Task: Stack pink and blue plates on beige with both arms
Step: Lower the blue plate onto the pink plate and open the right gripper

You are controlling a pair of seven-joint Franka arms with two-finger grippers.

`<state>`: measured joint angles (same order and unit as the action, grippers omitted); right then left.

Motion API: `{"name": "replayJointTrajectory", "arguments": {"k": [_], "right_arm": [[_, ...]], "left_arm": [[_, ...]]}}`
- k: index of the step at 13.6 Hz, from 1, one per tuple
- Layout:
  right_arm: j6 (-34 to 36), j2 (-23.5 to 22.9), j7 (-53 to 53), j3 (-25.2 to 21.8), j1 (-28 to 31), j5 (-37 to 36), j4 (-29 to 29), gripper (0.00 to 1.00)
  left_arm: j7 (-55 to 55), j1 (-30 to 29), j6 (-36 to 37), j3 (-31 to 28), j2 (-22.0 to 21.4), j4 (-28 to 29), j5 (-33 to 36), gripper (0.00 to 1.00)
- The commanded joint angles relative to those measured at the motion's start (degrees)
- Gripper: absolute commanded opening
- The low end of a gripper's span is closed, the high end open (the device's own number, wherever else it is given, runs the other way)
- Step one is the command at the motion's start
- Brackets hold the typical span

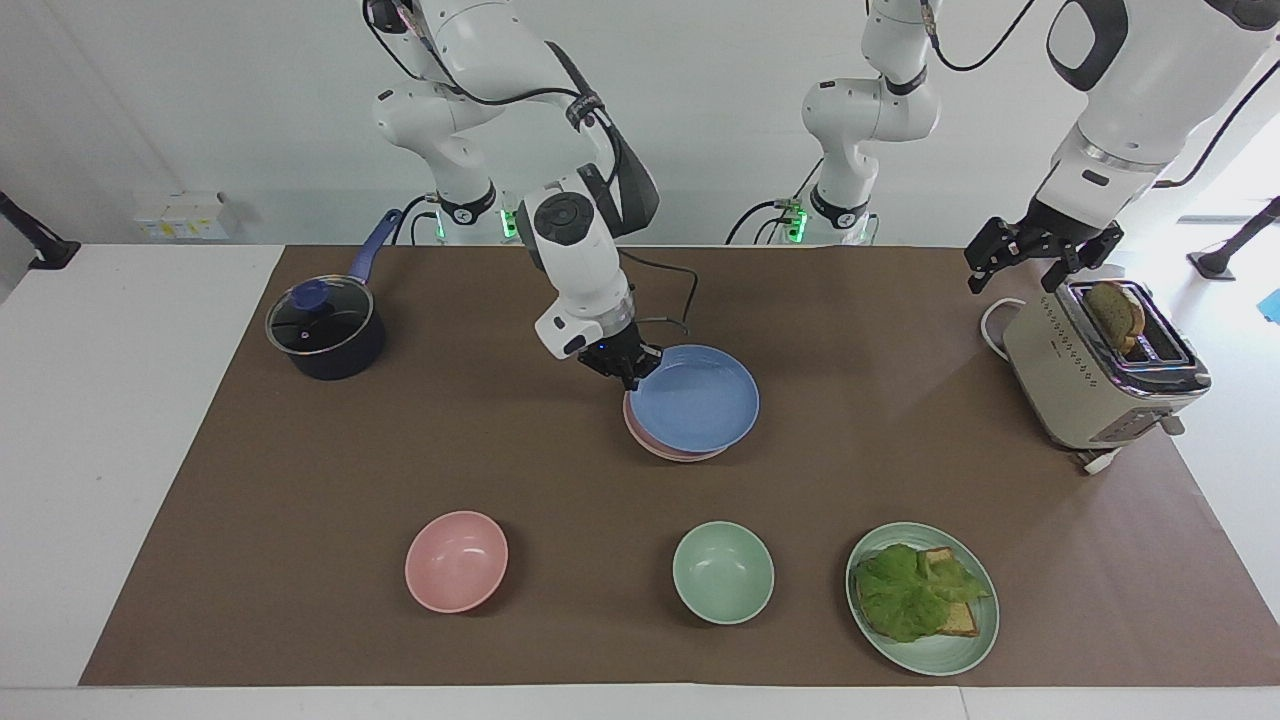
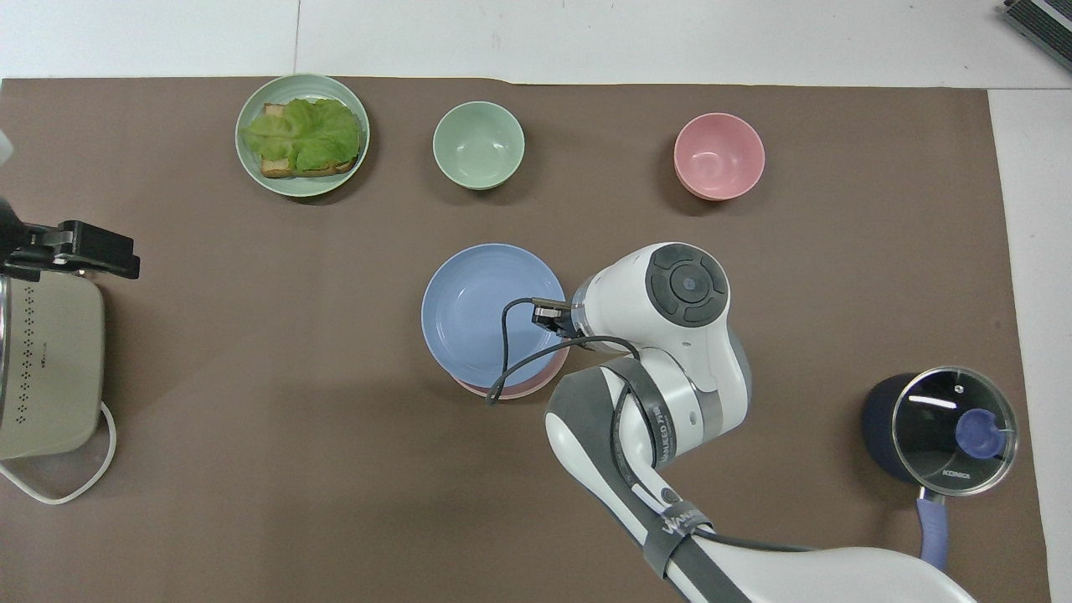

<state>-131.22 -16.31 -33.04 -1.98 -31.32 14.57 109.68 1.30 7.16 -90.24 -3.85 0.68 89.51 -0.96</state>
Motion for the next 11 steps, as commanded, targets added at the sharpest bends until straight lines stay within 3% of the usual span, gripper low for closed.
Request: {"name": "replayJointTrajectory", "arguments": {"k": [1, 9, 10, 11], "right_arm": [[-1.84, -0.56, 0.26, 0.23, 0.29, 1.17, 0.01, 0.0], [-1.76, -0.74, 2.28, 0.14, 0.91, 1.17, 0.98, 0.01], [-1.76, -0.74, 2.28, 0.14, 0.91, 1.17, 0.89, 0.19], [-1.67, -0.74, 2.19, 0.14, 0.99, 1.17, 0.89, 0.6]], "left_arm": [[-0.16, -0.65, 0.15, 0.51, -0.51, 0.58, 0.87, 1.0], [-0.16, -0.65, 0.15, 0.51, -0.51, 0.58, 0.87, 1.0], [-0.16, -0.57, 0.15, 0.51, -0.51, 0.58, 0.87, 1.0], [-0.16, -0.65, 0.15, 0.51, -0.51, 0.58, 0.87, 1.0]]}}
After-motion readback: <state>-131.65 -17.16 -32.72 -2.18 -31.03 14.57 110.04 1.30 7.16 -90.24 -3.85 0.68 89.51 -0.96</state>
